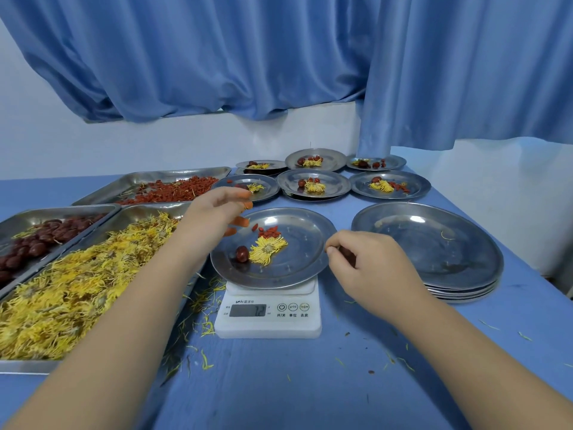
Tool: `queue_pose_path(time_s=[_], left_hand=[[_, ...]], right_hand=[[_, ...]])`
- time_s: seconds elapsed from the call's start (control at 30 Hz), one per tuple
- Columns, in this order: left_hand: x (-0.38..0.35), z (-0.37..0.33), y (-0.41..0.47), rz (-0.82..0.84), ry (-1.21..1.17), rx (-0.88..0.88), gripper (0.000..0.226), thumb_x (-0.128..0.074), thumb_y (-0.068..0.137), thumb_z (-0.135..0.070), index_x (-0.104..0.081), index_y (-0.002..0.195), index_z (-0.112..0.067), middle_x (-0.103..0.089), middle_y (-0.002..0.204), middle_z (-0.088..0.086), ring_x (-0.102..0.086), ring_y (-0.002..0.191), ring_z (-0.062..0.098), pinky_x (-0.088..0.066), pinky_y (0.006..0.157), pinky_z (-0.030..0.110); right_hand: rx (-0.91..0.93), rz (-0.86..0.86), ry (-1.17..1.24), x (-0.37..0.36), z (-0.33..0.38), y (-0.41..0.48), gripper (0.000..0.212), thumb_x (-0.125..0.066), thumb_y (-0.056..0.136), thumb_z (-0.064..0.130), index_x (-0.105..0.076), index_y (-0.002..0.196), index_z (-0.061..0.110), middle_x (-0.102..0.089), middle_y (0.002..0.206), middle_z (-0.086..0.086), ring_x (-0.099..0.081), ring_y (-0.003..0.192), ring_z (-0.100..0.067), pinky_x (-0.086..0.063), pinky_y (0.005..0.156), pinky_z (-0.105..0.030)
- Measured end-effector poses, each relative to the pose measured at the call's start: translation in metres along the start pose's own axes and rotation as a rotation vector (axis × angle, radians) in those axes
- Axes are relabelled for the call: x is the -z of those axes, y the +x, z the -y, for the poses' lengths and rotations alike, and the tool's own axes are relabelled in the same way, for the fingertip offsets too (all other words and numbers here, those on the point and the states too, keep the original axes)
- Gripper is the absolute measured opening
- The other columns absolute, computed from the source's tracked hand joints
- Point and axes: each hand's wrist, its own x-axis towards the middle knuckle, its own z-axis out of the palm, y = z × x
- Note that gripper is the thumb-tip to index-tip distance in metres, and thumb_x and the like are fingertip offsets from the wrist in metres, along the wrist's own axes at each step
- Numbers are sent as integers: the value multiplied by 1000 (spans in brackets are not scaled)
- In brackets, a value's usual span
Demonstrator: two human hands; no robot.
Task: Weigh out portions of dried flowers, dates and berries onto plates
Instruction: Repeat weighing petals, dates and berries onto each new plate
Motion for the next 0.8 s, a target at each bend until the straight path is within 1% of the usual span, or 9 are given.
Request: queue_pose_path(time_s=[0.17,0.23,0.3,0.37,0.43,0.53,0.67,0.73,0.8], left_hand=[[3,13,-17,-221,-189,35,18,-56,93,-21,-71,97,-30,-70,105,-1,-61,67,9,-50,74,29],[4,16,-22,-296,-193,11,16,-56,92,-26,-70,93,-32,-70,101,-5,-56,64,8,-48,69,27],[5,18,-26,-335,-205,-6,15,-56,90,-31,-70,88,-35,-70,95,-9,-55,70,10,-45,68,26],[5,19,-30,-345,-226,17,16,-55,88,-35,-71,86,-35,-70,89,-15,-56,73,11,-45,69,27],[3,19,-33,-336,-237,56,16,-55,87,-37,-71,84,-34,-68,78,-24,-56,69,10,-45,67,27],[1,18,-33,-333,-225,82,15,-54,89,-36,-69,87,-32,-63,69,-32,-57,66,10,-42,63,28],[3,16,-34,-328,-278,114,13,-57,86,-37,-69,83,-35,-67,73,-26,-58,56,4,-46,67,31],[4,13,-35,-331,-317,132,15,-57,86,-35,-70,79,-36,-68,73,-23,-57,52,4,-47,72,34],[5,11,-35,-333,-360,139,17,-54,88,-34,-70,82,-34,-70,74,-21,-56,49,3,-47,77,36]], right_hand=[[-140,7,81,-9,-4,-1,9,-52,88,27,-56,81,30,-58,60,13,-54,58,-7,-49,55,-32],[-214,12,128,-13,-6,0,10,-52,87,29,-51,78,30,-60,63,13,-54,60,-6,-47,54,-30],[-287,22,182,-17,-7,0,11,-54,87,30,-49,77,30,-62,61,7,-56,56,-8,-48,56,-30],[-364,39,241,-22,-6,1,11,-55,87,30,-49,78,28,-65,61,1,-59,51,-10,-53,58,-33],[-426,56,295,-25,-5,1,11,-57,87,29,-50,80,24,-67,63,-3,-61,47,-11,-55,59,-36],[-484,61,402,-26,-4,2,11,-60,87,24,-52,82,19,-69,66,-4,-63,47,-16,-52,49,-34],[-528,61,525,-27,-2,2,8,-62,87,18,-55,86,16,-67,64,-3,-64,49,-17,-46,43,-25],[-547,43,584,-29,0,2,7,-63,88,13,-56,87,13,-63,57,-1,-64,49,-17,-47,43,-25],[-568,17,677,-30,3,2,7,-61,89,6,-55,87,10,-61,53,0,-66,53,-19,-49,47,-28]])
